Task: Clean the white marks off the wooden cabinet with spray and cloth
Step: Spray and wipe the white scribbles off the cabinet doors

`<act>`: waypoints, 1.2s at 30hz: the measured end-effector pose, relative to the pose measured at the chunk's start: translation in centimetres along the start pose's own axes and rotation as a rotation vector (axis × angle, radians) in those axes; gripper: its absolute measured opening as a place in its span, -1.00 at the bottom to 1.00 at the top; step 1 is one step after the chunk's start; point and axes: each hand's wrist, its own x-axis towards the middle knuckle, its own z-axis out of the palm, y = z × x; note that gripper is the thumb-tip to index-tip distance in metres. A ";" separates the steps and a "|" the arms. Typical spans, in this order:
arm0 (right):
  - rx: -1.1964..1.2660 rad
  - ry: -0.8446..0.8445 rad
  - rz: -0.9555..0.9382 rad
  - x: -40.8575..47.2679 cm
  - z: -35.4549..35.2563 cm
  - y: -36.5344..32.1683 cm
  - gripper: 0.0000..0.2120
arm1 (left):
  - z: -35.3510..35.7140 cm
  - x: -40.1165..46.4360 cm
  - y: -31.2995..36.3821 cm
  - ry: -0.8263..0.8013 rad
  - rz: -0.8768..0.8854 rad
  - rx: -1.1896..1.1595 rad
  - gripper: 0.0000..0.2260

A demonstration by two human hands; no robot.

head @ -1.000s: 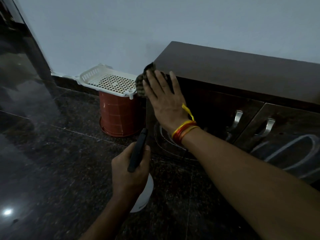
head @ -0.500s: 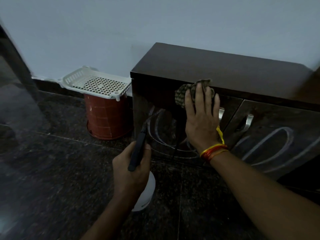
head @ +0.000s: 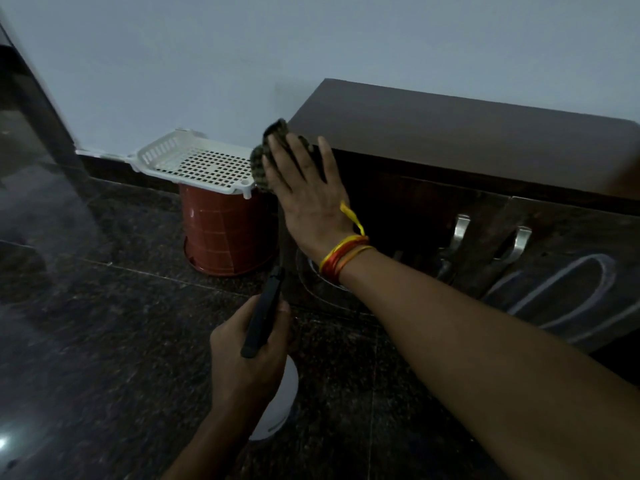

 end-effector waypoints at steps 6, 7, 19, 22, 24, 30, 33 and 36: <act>-0.029 -0.028 0.050 -4.8 -1.0 4.8 -0.44 | 2.0 -0.3 0.3 -0.046 0.022 -0.060 -0.69; -0.033 -0.026 0.062 -5.8 -1.2 5.8 -0.44 | 2.4 -0.5 0.5 -0.058 0.024 -0.075 -0.72; -0.116 -0.117 0.258 -13.9 -4.0 12.3 -0.38 | 5.6 -2.4 2.8 -0.211 0.014 -0.128 -0.51; -0.102 -0.109 0.386 -14.5 -4.4 12.3 -0.45 | 5.6 -2.5 2.9 -0.207 0.021 -0.138 -0.53; -0.104 -0.101 0.463 -14.8 -4.6 12.6 -0.48 | 5.5 -2.4 3.0 -0.195 0.036 -0.160 -0.61; -0.002 0.081 0.616 -15.3 -4.7 13.3 -0.61 | 5.5 -2.4 2.8 -0.204 0.024 -0.160 -0.54; 0.114 0.117 0.675 -15.3 -4.9 13.4 -0.66 | 5.7 -2.5 2.8 -0.212 0.018 -0.162 -0.53; 0.159 0.103 0.727 -15.2 -5.0 12.7 -0.72 | 5.9 -2.6 2.9 -0.225 0.019 -0.156 -0.52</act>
